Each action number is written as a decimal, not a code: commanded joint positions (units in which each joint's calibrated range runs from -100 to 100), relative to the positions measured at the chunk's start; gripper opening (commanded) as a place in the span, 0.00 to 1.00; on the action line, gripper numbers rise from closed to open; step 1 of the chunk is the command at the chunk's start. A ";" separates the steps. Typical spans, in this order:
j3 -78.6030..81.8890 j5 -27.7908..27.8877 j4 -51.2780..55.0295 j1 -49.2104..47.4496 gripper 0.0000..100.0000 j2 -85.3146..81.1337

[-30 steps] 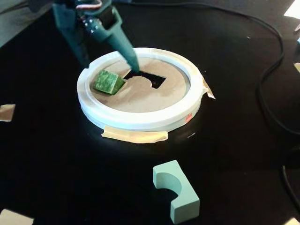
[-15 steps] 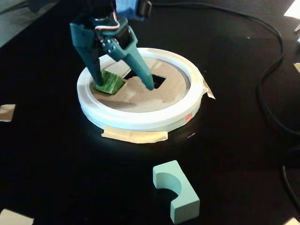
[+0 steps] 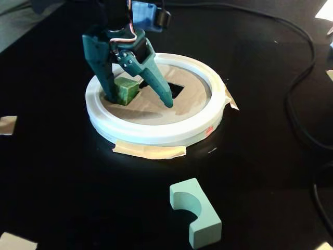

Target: Pick up the square block and drop it in corresponding square shaped hole

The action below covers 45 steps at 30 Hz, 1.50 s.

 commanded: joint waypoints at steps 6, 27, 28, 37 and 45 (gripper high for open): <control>-4.39 0.59 4.76 -0.29 1.00 -2.66; 4.72 9.62 19.01 14.32 1.00 -30.88; 6.72 9.96 19.01 16.56 1.00 -33.11; 38.05 14.80 9.37 40.78 1.00 -67.96; 64.83 16.12 -3.37 51.90 1.00 -99.48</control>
